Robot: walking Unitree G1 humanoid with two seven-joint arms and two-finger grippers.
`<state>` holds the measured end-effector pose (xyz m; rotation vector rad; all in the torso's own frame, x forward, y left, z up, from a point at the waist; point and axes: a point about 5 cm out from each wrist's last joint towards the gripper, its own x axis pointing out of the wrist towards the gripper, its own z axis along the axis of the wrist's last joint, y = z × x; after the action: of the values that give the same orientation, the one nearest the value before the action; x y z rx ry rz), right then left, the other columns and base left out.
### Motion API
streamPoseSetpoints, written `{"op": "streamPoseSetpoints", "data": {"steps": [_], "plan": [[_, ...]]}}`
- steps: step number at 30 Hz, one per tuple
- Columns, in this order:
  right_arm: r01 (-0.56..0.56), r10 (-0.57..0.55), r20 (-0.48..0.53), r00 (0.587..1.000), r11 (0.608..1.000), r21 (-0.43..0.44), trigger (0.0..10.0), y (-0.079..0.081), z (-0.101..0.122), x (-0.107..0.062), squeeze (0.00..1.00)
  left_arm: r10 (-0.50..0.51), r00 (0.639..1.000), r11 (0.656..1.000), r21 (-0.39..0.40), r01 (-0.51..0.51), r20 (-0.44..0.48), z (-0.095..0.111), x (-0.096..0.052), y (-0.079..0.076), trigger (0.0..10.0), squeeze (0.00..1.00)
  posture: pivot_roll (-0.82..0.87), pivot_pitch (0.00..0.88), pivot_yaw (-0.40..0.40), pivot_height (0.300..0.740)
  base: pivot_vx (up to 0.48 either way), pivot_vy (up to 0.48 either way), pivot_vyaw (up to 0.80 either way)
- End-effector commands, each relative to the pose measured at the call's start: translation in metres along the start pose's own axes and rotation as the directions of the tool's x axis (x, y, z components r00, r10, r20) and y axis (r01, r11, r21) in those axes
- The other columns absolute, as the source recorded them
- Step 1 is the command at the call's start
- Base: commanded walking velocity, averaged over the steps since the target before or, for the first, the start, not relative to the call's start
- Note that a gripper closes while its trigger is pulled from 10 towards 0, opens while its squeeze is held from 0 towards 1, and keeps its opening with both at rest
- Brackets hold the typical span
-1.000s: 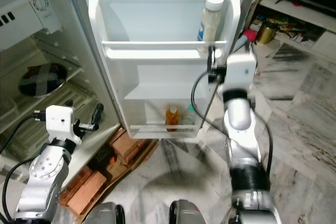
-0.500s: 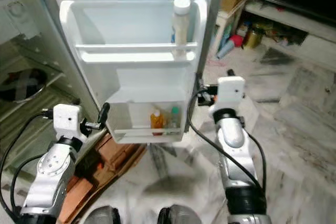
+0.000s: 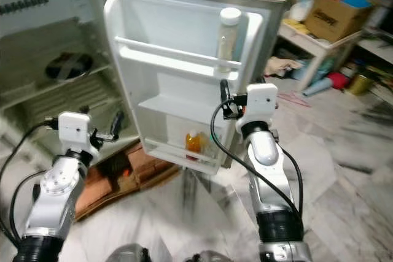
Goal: Restocking fridge
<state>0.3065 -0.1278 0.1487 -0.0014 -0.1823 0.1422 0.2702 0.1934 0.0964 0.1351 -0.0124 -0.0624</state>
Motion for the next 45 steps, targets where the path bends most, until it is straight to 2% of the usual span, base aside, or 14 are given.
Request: {"op": "streamPoseSetpoints", "data": {"steps": [1,3,10,21,23,31,45], "plan": [[0.028,-0.029,-0.019,0.999,0.999,-0.015,10.0,-0.009,-0.005,-0.008,0.00,-0.016,1.000,1.000,-0.001,0.016,0.002,0.001,0.000,-0.005,10.0,0.00,0.00,0.059,-0.010,0.740,0.000,-0.480,0.00],[0.036,-0.036,-0.053,0.998,0.999,-0.013,10.0,-0.010,-0.014,-0.014,0.00,-0.038,0.999,0.999,0.002,0.038,-0.010,-0.003,-0.003,-0.009,10.0,0.00,0.00,0.058,-0.010,0.740,0.000,-0.472,0.00],[0.067,-0.068,-0.075,0.995,0.998,-0.021,10.0,-0.017,-0.022,-0.018,0.00,-0.045,0.999,0.999,-0.010,0.045,-0.021,-0.006,-0.005,-0.013,10.0,0.00,0.00,0.053,-0.021,0.740,0.000,-0.470,0.34],[-0.011,0.009,-0.060,0.998,0.999,-0.041,10.0,-0.018,-0.017,-0.006,0.00,-0.021,1.000,1.000,-0.019,0.020,-0.020,-0.007,-0.003,-0.013,10.0,0.00,0.00,0.046,-0.039,0.740,0.000,-0.466,0.47],[-0.029,0.026,-0.052,0.998,0.997,-0.066,10.0,-0.017,-0.015,-0.004,0.00,-0.013,1.000,1.000,-0.016,0.013,-0.021,-0.007,-0.002,-0.012,10.0,0.00,-0.01,0.045,-0.041,0.740,0.000,-0.420,0.80],[-0.039,0.037,-0.031,0.999,0.997,-0.064,10.0,-0.015,-0.011,0.003,0.00,0.019,1.000,1.000,-0.008,-0.019,-0.018,-0.008,0.001,-0.006,10.0,0.00,-0.01,0.040,-0.039,0.740,0.000,-0.339,0.80],[-0.097,0.095,-0.037,0.995,0.994,-0.053,10.0,-0.007,-0.014,0.004,0.00,0.036,0.999,0.999,-0.024,-0.037,-0.018,-0.009,0.001,-0.004,10.0,0.00,0.00,0.032,-0.043,0.740,0.236,-0.077,0.69]]}}
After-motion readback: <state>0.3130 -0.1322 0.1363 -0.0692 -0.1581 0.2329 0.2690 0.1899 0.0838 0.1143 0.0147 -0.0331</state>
